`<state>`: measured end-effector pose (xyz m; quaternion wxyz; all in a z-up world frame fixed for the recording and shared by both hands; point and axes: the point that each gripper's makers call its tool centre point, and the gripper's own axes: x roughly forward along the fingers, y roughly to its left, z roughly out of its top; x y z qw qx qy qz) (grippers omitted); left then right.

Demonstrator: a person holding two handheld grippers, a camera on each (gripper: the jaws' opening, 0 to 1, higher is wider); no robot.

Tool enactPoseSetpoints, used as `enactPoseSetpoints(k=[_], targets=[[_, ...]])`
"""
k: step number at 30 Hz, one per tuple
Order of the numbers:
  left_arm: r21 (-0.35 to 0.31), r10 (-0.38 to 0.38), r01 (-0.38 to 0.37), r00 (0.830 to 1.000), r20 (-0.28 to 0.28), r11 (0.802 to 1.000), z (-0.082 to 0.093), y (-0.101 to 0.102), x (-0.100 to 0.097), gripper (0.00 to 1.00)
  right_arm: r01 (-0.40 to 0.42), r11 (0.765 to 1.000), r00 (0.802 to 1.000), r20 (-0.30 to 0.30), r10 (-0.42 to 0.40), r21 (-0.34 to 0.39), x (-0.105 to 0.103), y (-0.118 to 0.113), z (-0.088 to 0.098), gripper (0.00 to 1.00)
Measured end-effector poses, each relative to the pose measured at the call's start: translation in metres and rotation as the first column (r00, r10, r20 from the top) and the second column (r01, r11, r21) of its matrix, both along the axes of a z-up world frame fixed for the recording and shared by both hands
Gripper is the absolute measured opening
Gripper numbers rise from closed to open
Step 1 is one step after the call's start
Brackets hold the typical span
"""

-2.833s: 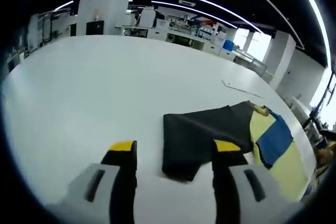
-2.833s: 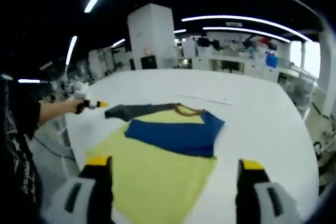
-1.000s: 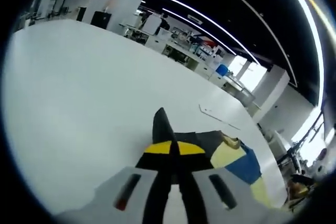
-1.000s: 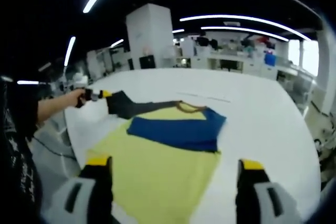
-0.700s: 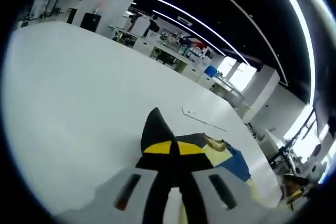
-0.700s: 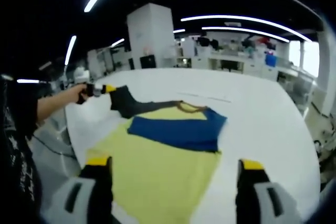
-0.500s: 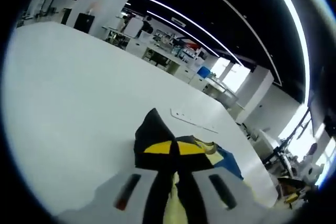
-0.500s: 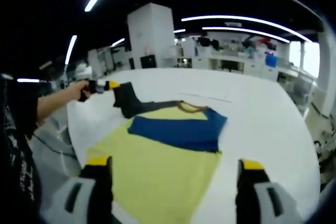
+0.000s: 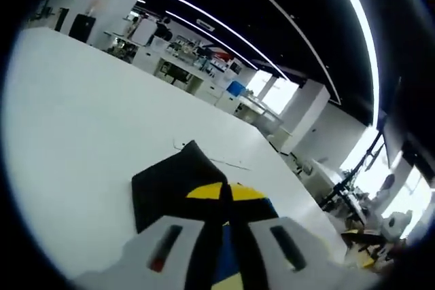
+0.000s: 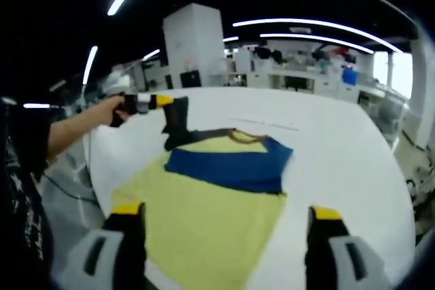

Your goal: Fold the garment on the visible template until the final outline fits inside the template.

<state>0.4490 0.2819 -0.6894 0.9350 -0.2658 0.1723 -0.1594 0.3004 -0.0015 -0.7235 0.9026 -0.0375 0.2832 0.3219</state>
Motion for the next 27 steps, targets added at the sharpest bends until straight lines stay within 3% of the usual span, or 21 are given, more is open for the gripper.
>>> enactPoseSetpoints(k=[11,19,27], targets=[[-0.001,-0.099,0.099,0.995,0.003,0.995,-0.005,-0.056,0.005,0.00,0.014,1.000,1.000,-0.008,-0.014,0.000,0.000,-0.002,-0.004,0.99],[0.041,-0.188,0.191,0.980,-0.066,0.981,-0.040,-0.095,-0.008,0.00,0.023,1.000,1.000,-0.014,-0.023,-0.007,0.000,-0.006,-0.007,0.99],[0.052,-0.216,0.225,0.965,-0.150,0.973,-0.081,-0.115,-0.020,0.00,0.035,0.999,0.999,-0.024,-0.035,-0.007,-0.001,-0.008,-0.011,0.99]])
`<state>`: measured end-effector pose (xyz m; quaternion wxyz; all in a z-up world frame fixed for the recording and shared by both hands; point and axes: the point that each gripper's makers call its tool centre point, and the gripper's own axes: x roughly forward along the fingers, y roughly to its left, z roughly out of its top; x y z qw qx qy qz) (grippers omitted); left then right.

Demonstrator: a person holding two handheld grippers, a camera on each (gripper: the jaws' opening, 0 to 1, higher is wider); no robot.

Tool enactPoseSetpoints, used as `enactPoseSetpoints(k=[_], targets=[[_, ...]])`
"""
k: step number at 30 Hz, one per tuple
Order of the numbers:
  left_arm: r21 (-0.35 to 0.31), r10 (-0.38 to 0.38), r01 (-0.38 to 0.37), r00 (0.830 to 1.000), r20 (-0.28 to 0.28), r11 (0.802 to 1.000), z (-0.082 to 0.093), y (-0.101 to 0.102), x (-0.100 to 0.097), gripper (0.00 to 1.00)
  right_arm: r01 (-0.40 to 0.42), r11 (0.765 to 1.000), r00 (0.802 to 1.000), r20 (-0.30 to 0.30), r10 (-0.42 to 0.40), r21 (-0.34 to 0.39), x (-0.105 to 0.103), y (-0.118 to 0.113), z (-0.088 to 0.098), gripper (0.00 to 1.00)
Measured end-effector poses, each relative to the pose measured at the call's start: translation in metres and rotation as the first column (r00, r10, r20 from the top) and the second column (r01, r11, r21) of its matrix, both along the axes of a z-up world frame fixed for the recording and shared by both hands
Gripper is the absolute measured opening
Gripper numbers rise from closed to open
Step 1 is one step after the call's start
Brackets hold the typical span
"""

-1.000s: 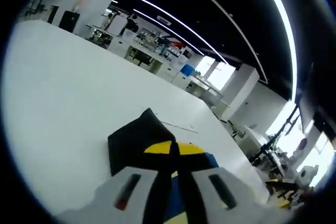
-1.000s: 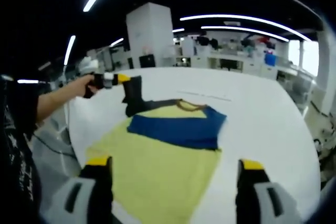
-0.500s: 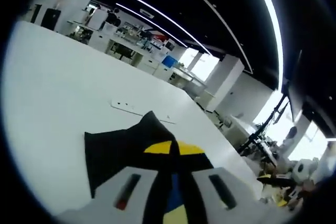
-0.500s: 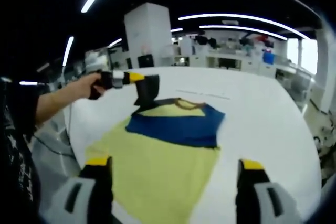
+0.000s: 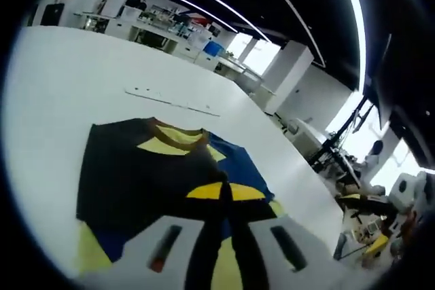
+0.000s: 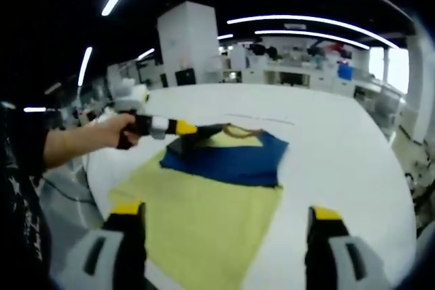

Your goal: Fold the garment on the visible template until the final outline fits inside the template.

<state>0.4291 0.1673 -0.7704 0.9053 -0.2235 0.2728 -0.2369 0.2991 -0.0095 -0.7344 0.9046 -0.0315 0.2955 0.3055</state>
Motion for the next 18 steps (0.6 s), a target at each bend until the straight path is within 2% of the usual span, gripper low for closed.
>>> enactPoseSetpoints(k=[3,5,9,13,18], targets=[[0.008,0.005,-0.005,1.000,-0.016,1.000,-0.011,-0.002,-0.002,0.00,0.000,1.000,1.000,-0.006,0.000,-0.006,-0.002,0.000,-0.002,0.99],[0.036,-0.004,0.005,1.000,-0.028,0.999,-0.019,-0.006,-0.005,0.00,-0.002,1.000,1.000,-0.008,0.002,-0.009,-0.002,-0.001,-0.003,0.99],[0.076,-0.012,0.013,1.000,-0.016,0.997,-0.031,-0.010,-0.007,0.00,0.000,1.000,1.000,-0.008,0.000,-0.007,-0.001,-0.001,-0.002,0.99],[0.081,-0.027,0.028,1.000,-0.010,0.996,-0.038,-0.022,-0.014,0.00,0.008,1.000,1.000,-0.011,-0.008,-0.006,-0.002,-0.003,-0.003,0.99],[0.111,-0.065,0.065,0.998,-0.003,0.992,-0.049,-0.030,-0.019,0.07,0.016,1.000,1.000,-0.016,-0.016,-0.006,-0.004,-0.005,-0.005,0.99]])
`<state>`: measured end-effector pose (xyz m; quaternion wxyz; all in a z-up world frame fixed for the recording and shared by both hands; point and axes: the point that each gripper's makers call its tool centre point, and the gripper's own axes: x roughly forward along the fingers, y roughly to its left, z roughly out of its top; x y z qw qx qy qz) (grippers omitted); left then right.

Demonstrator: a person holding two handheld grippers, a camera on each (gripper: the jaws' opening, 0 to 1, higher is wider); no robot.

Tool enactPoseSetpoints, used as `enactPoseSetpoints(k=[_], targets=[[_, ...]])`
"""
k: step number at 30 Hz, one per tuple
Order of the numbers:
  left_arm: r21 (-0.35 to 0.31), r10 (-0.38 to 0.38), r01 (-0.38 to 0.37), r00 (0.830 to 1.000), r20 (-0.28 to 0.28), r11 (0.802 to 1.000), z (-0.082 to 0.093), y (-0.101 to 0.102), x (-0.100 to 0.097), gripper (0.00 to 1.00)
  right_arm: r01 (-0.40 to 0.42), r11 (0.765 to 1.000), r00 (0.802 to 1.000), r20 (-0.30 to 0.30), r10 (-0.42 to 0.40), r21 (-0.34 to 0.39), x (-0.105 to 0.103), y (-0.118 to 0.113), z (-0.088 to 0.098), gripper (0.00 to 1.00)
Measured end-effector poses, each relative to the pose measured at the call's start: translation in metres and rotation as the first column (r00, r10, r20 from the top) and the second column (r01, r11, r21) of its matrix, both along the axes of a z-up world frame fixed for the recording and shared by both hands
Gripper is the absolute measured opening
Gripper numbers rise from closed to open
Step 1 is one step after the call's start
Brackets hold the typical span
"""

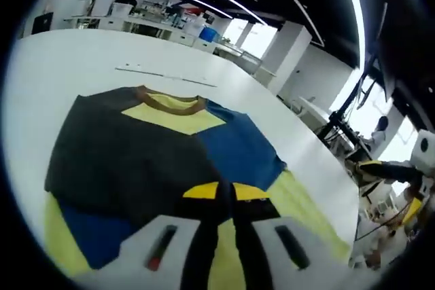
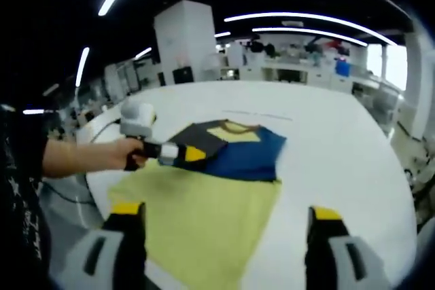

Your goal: Fold the garment on the visible template until the final outline fits inside the template.

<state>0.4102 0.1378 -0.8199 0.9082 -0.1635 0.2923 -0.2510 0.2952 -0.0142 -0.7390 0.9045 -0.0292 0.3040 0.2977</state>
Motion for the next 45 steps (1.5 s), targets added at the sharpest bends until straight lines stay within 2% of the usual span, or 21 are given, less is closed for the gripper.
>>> enactPoseSetpoints(k=[2,4,8,12,13,15,17,19,24,30,33,35,37,39,45], targets=[[0.023,0.005,-0.006,0.999,0.032,1.000,0.001,0.002,-0.001,0.16,0.004,1.000,1.000,0.000,-0.004,0.002,0.000,-0.001,0.000,0.99],[0.058,0.029,-0.035,0.995,0.096,0.998,0.006,0.011,0.004,0.23,0.005,1.000,1.000,0.000,-0.005,0.002,-0.001,-0.001,-0.001,0.99],[0.109,0.102,-0.118,0.985,0.142,0.987,0.009,0.030,0.007,0.44,0.005,1.000,1.000,0.001,-0.005,0.004,-0.001,-0.001,0.000,0.99],[0.155,0.150,-0.172,0.978,0.145,0.973,0.006,0.049,0.008,0.59,-0.011,1.000,1.000,0.011,0.010,0.012,-0.001,0.003,0.002,0.99],[0.184,0.175,-0.202,0.973,0.152,0.962,0.004,0.057,0.008,0.64,-0.017,1.000,1.000,0.015,0.017,0.015,-0.001,0.004,0.003,0.99],[0.217,0.170,-0.199,0.975,0.145,0.956,-0.001,0.062,0.006,0.68,-0.024,1.000,1.000,0.018,0.024,0.018,-0.002,0.006,0.004,0.99],[0.218,0.189,-0.214,0.973,0.132,0.952,-0.007,0.068,0.004,0.67,-0.025,1.000,1.000,0.019,0.025,0.016,-0.001,0.007,0.004,0.99],[0.211,0.200,-0.224,0.972,0.127,0.951,-0.004,0.069,0.005,0.66,-0.025,1.000,1.000,0.019,0.025,0.016,-0.001,0.007,0.004,0.99],[0.226,0.187,-0.209,0.976,0.114,0.951,-0.010,0.069,0.007,0.56,-0.026,1.000,0.999,0.020,0.026,0.008,-0.001,0.006,0.003,0.99],[0.239,0.208,-0.224,0.974,0.091,0.945,-0.012,0.069,0.011,0.46,-0.014,1.000,1.000,0.022,0.014,-0.007,-0.001,-0.002,0.002,0.99],[0.292,0.207,-0.220,0.975,0.075,0.931,-0.015,0.076,0.014,0.38,-0.003,1.000,1.000,0.021,0.003,-0.016,-0.002,-0.005,0.000,0.99],[0.293,0.211,-0.224,0.975,0.075,0.929,-0.016,0.075,0.014,0.33,0.000,1.000,1.000,0.019,0.000,-0.024,-0.002,-0.006,-0.001,0.99],[0.310,0.216,-0.230,0.973,0.077,0.923,-0.016,0.076,0.014,0.30,0.002,1.000,1.000,0.019,-0.001,-0.027,-0.003,-0.006,-0.002,0.99],[0.360,0.193,-0.210,0.978,0.082,0.909,-0.017,0.076,0.015,0.28,0.000,0.999,1.000,0.022,0.001,-0.032,-0.003,-0.005,-0.003,0.99],[0.407,0.201,-0.225,0.974,0.102,0.885,-0.019,0.086,0.018,0.15,-0.006,0.999,1.000,0.026,0.007,-0.043,-0.005,0.001,-0.004,0.99]])
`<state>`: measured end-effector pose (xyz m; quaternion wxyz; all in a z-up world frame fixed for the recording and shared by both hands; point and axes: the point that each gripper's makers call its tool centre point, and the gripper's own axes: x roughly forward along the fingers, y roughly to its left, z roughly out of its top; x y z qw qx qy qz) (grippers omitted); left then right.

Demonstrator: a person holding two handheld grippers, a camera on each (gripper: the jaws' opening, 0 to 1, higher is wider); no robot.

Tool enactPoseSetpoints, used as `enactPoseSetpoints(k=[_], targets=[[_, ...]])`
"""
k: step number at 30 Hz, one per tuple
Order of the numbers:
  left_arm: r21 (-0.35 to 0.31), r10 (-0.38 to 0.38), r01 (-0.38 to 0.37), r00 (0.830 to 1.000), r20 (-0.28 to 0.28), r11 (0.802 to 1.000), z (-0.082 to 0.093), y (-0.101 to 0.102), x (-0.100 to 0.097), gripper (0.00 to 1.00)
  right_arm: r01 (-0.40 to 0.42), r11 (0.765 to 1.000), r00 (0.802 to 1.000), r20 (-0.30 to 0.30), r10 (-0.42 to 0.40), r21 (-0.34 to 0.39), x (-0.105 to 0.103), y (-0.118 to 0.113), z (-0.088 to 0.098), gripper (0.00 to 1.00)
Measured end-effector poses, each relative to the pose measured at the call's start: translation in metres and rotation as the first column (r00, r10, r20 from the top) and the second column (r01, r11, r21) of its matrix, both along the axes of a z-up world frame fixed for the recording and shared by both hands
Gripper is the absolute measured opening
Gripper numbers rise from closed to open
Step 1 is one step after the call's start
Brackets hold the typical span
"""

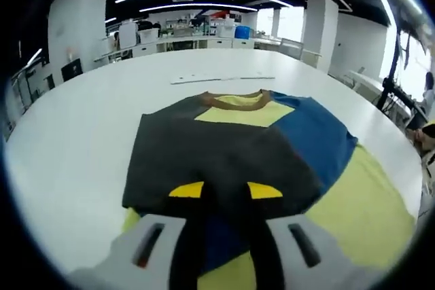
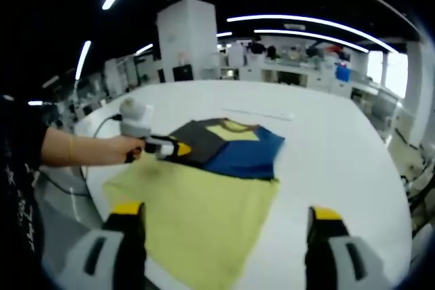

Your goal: Fold the garment on the visible template until the final outline fits inside the template.

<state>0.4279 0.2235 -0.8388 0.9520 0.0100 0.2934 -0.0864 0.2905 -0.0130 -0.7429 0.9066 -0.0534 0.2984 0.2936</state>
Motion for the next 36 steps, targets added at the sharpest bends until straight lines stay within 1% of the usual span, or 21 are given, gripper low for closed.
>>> enactPoseSetpoints(k=[2,4,7,9,12,14,16,19,22,24,25,28,29,32,34,36], targets=[[-0.012,-0.003,0.003,1.000,0.002,1.000,-0.001,-0.001,0.001,0.11,-0.002,1.000,1.000,0.002,0.002,-0.007,-0.001,0.001,0.000,0.99],[-0.001,-0.027,0.027,1.000,0.003,1.000,-0.001,-0.004,0.003,0.07,-0.004,1.000,1.000,0.001,0.004,-0.015,-0.001,0.001,-0.002,0.99],[-0.012,-0.050,0.050,0.999,0.001,0.999,-0.001,-0.010,0.003,0.01,0.000,1.000,1.000,0.002,0.000,-0.019,-0.002,0.001,-0.002,0.99],[-0.011,-0.055,0.055,0.998,0.001,0.998,-0.001,-0.011,0.004,0.00,0.006,1.000,1.000,-0.002,-0.006,-0.011,-0.002,0.001,-0.002,0.97],[-0.041,-0.053,0.052,0.999,-0.013,0.998,-0.002,-0.008,0.005,0.00,0.011,1.000,1.000,-0.002,-0.011,-0.006,-0.003,0.001,-0.003,0.96],[-0.063,-0.052,0.051,0.998,-0.021,0.997,-0.001,-0.009,0.001,0.00,0.008,1.000,1.000,0.000,-0.008,-0.005,-0.003,0.001,-0.003,0.97],[-0.082,-0.059,0.057,0.998,-0.026,0.995,0.003,-0.014,0.002,0.00,0.003,1.000,1.000,-0.001,-0.003,0.000,-0.003,0.002,-0.003,0.97],[-0.097,-0.083,0.081,0.996,-0.022,0.992,0.008,-0.016,0.002,0.00,-0.007,1.000,1.000,0.000,0.007,0.007,-0.003,0.005,-0.003,0.98],[-0.122,-0.096,0.094,0.995,-0.011,0.988,0.015,-0.019,0.001,0.00,-0.018,1.000,1.000,0.000,0.018,0.021,-0.004,0.008,-0.003,0.99],[-0.143,-0.103,0.102,0.995,-0.003,0.985,0.024,-0.024,-0.001,0.00,-0.024,0.999,1.000,0.000,0.024,0.026,-0.005,0.010,-0.002,0.99],[-0.162,-0.102,0.100,0.995,-0.003,0.982,0.026,-0.026,-0.001,0.00,-0.027,0.999,1.000,0.002,0.027,0.029,-0.005,0.011,-0.002,0.99],[-0.176,-0.109,0.112,0.994,0.023,0.978,0.043,-0.033,0.001,0.00,-0.035,0.999,0.999,-0.002,0.035,0.038,-0.006,0.014,-0.002,0.99],[-0.204,-0.114,0.119,0.993,0.039,0.972,0.051,-0.039,0.002,0.00,-0.037,0.999,0.999,-0.002,0.038,0.039,-0.007,0.015,-0.002,0.99],[-0.231,-0.123,0.135,0.990,0.065,0.964,0.063,-0.048,0.006,0.00,-0.041,0.998,0.999,-0.001,0.041,0.043,-0.007,0.016,-0.002,0.99],[-0.246,-0.138,0.153,0.987,0.077,0.957,0.072,-0.058,0.005,0.00,-0.039,0.998,0.999,0.003,0.038,0.048,-0.007,0.016,-0.001,0.99],[-0.253,-0.159,0.176,0.984,0.085,0.951,0.074,-0.067,0.007,0.00,-0.036,0.998,0.999,0.007,0.036,0.052,-0.007,0.015,0.000,0.99]])
